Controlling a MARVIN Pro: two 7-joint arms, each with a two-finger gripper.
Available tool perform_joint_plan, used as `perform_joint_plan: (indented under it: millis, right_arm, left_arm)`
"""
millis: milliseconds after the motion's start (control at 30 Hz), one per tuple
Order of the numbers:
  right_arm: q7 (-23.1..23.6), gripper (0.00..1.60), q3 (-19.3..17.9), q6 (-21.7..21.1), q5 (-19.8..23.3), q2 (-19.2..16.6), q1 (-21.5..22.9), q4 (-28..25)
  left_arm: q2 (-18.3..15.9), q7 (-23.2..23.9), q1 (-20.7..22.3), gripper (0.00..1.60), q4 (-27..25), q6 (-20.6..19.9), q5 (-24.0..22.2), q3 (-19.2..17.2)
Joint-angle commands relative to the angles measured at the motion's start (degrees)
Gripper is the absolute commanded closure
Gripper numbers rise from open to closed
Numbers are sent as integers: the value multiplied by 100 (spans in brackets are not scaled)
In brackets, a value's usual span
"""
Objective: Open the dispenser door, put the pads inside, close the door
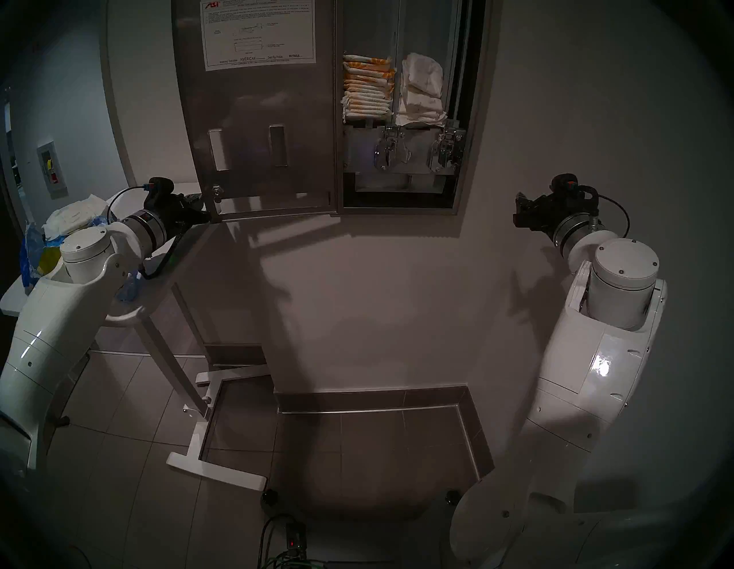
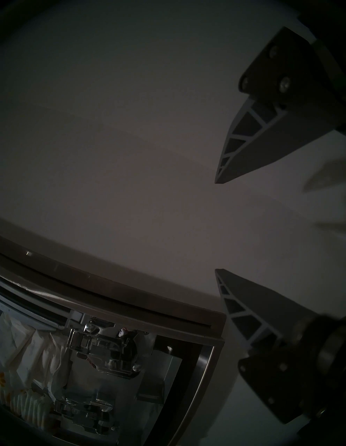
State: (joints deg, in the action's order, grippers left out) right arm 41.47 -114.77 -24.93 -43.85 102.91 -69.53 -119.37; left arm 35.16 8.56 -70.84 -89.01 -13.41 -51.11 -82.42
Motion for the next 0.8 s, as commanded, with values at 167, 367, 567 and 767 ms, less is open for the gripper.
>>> perform_joint_plan:
  millis: [167,367,567,767]
  right_arm:
    - [-25,31,38,38,24,-33,145,-167]
    - [-32,31,47,43,34,-39,168,-208]
    - [-39,31,53,47,45,-44,185,-250]
    - [-44,31,59,45,59,-45,178,-288]
  left_arm:
    - [270,602,-8,94,-632,116,-257,365]
    - [202,715,109,0,-728,180,-360,300]
    - [120,964,167,0,-965,235,-496,303]
    - [-26,1200,101,0,-1056,265,-662,261]
